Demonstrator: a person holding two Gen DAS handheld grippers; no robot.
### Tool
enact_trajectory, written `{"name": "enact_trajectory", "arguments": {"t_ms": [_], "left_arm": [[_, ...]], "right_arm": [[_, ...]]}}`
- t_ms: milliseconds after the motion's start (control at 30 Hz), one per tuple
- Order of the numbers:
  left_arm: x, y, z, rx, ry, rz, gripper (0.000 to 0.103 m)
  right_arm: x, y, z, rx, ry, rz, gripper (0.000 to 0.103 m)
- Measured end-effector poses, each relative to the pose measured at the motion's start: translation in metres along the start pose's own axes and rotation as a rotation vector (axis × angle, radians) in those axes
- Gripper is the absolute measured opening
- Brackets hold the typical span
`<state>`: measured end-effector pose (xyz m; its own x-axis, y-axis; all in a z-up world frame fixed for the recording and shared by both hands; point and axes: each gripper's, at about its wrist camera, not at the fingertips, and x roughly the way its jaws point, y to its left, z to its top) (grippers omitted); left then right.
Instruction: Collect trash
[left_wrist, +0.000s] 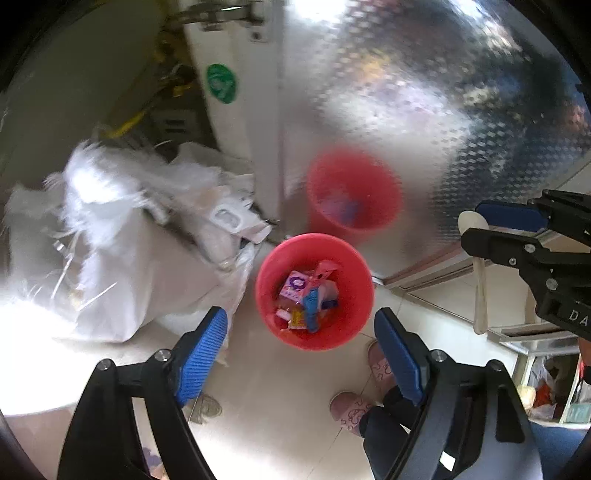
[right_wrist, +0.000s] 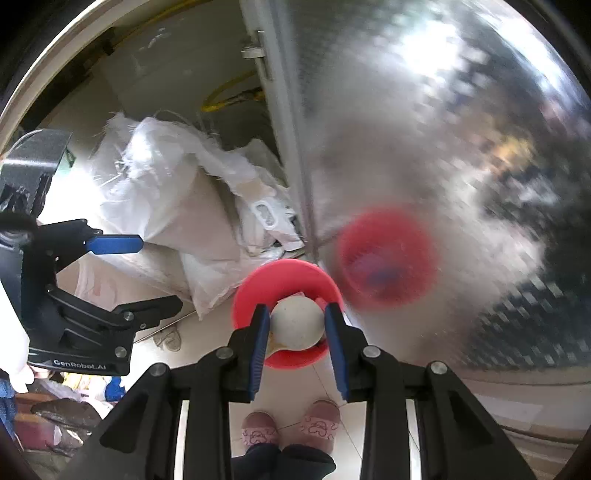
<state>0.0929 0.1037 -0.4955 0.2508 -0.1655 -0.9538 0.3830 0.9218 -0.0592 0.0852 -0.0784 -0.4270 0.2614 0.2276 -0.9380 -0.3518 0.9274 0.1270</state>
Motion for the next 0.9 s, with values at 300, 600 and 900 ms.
{"name": "enact_trajectory", "arguments": {"t_ms": [300, 600, 900], "left_arm": [[0.005, 0.032, -0.026, -0.119, 0.038, 0.048, 0.082], [0.029, 0.049, -0.040, -0.208, 0.047, 0.070, 0.082], [0.027, 0.056, -0.046, -0.252, 0.043, 0.092, 0.082]], "right_arm": [[0.021, 0.025, 0.007, -0.111, 0.030, 0.059, 0.029], [0.057, 0.035, 0.011, -0.169, 0.083, 0.084, 0.029], [0.060, 0.042, 0.013, -0.216, 0.084, 0.065, 0.064]]}}
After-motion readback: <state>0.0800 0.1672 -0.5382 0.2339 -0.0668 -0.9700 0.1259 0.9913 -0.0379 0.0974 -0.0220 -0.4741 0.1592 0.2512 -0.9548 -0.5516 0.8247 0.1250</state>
